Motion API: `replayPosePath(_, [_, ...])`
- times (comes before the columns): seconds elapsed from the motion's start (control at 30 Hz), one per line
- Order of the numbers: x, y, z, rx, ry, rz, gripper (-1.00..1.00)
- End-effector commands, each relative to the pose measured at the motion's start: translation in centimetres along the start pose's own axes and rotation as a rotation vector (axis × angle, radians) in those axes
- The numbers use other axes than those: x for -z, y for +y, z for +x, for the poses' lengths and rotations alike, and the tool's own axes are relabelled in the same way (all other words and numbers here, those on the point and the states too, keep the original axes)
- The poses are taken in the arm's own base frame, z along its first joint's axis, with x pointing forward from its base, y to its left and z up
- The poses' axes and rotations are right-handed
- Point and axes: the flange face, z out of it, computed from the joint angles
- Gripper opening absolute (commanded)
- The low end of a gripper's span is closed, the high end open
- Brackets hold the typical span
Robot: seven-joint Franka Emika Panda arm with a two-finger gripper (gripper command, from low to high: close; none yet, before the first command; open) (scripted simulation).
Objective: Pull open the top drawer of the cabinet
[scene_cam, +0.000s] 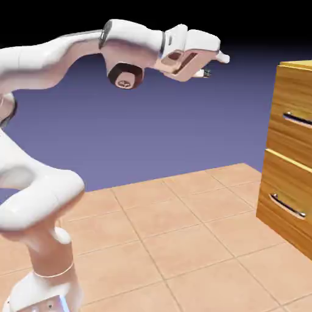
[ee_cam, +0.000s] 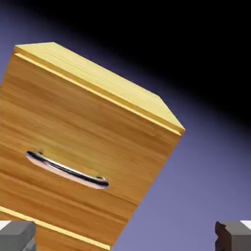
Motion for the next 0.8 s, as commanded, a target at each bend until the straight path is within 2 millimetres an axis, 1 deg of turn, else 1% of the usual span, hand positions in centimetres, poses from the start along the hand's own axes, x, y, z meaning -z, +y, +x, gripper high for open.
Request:
replayPosePath(0.0, [-0.1,-0.5,0.1,0.028,0.015,0.005,0.00])
replayPosePath(0.1, [-0.8,-2.2,0.3,0.115,0.056,0.020,0.00])
replayPosePath(0.2, [-2.1,-3.8,0.2,0.207,0.093,0.035,0.00])
replayPosePath(0.37, [-5.3,-6.1,-0.7,0.366,0.145,0.059,0.00])
replayPosePath(0.47, [-7.9,-7.2,-1.6,0.463,0.171,0.073,0.00])
replayPosePath(0.57, [-10.9,-7.8,-2.9,0.559,0.194,0.086,0.00])
replayPosePath(0.67, [-14.3,-7.9,-4.4,0.652,0.213,0.099,0.00])
replayPosePath(0.77, [-18.0,-7.4,-6.3,0.741,0.230,0.111,0.00])
